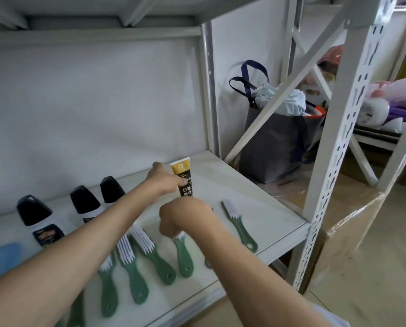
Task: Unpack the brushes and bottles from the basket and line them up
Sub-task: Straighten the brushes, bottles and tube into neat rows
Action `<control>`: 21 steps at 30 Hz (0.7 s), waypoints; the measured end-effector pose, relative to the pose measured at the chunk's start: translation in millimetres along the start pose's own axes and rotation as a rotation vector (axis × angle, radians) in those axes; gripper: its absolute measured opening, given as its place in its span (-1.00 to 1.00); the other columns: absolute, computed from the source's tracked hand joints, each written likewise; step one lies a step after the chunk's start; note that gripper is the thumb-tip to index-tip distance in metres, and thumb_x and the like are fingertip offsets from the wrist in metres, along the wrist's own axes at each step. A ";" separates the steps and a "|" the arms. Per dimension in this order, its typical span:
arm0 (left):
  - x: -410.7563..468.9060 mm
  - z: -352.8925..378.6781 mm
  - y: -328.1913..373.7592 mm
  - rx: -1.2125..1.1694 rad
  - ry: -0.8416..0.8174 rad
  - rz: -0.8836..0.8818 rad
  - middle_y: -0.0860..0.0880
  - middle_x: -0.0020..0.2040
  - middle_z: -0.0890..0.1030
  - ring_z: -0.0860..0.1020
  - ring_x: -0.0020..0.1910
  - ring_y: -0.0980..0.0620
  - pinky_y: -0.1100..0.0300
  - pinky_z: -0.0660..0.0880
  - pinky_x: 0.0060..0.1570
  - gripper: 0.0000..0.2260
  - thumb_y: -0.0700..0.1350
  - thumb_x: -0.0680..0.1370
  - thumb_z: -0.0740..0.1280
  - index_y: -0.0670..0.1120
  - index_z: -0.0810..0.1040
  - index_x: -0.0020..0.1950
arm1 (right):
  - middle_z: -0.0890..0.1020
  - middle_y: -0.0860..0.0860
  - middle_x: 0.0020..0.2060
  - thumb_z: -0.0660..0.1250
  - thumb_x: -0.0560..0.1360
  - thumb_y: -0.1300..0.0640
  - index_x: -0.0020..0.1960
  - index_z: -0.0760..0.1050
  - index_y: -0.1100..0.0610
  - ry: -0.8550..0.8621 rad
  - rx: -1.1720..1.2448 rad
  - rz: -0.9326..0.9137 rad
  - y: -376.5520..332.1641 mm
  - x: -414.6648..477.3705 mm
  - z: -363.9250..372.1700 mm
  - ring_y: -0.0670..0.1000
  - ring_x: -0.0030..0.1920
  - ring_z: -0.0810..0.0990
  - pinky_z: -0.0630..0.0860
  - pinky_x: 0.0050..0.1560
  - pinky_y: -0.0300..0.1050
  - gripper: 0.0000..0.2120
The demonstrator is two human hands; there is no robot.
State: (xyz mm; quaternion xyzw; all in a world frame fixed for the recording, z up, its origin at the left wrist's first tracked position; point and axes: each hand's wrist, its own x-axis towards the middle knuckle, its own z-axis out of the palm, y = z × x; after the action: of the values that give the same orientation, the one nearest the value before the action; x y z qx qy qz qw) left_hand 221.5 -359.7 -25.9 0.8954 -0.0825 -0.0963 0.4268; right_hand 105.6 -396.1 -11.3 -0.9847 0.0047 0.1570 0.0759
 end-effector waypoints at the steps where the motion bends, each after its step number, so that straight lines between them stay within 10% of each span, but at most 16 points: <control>1: -15.8 -11.7 5.7 -0.021 0.094 0.067 -0.10 0.14 0.57 0.62 0.08 -0.12 -0.03 0.55 0.14 -0.48 -0.09 0.41 0.49 -0.16 0.37 0.28 | 0.46 0.20 0.35 0.17 0.60 0.18 0.41 0.34 0.26 -0.063 -0.064 0.029 5.8 -2.9 -9.0 0.24 0.26 0.49 0.48 0.08 0.05 -0.60; 4: -77.8 -33.5 6.0 -0.155 0.238 0.331 0.00 -0.06 0.66 0.67 -0.06 -0.04 -0.01 0.58 0.05 -0.80 -0.17 0.49 0.36 -0.02 0.48 0.09 | 0.59 0.15 0.04 0.22 0.58 0.15 0.35 0.38 0.25 -0.075 -0.041 0.125 34.2 -21.6 -26.8 0.15 -0.02 0.54 0.47 -0.22 -0.10 -0.63; 7: -146.0 -26.2 -16.8 0.001 -0.042 0.463 0.08 -0.05 0.63 0.63 -0.05 0.05 0.18 0.57 -0.01 -0.90 -0.15 0.58 0.31 0.04 0.54 0.03 | 0.51 0.07 -0.32 0.24 0.55 0.15 0.12 0.43 0.22 0.011 0.169 0.298 74.9 -32.5 -11.2 0.06 -0.31 0.49 0.42 -0.32 -0.14 -0.80; 11: -177.8 10.4 -57.1 0.383 -0.312 0.505 0.11 0.34 0.44 0.45 0.29 0.10 0.20 0.39 0.27 -0.69 -0.14 0.66 0.10 0.05 0.42 0.37 | 0.55 0.18 -0.16 0.24 0.50 0.20 -0.19 0.34 0.21 0.296 0.460 0.517 118.8 -37.3 24.4 0.08 -0.34 0.50 0.39 -0.43 -0.16 -0.87; 21: -141.3 54.1 -73.9 0.533 -0.432 0.619 0.00 0.47 0.35 0.39 0.39 0.02 0.17 0.30 0.39 -0.59 -0.14 0.64 0.07 -0.08 0.32 0.50 | 0.53 0.03 -0.12 0.39 0.46 0.01 0.06 0.49 0.18 0.328 0.426 0.517 127.6 -58.0 66.4 -0.01 -0.16 0.48 0.41 -0.26 -0.15 -0.71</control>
State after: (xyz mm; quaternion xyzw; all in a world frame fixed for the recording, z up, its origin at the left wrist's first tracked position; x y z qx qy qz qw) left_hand 76.4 -321.8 -102.5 0.8666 -0.4548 -0.1242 0.1635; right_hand 25.8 -513.0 -74.5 -0.9251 0.2980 0.0067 0.2353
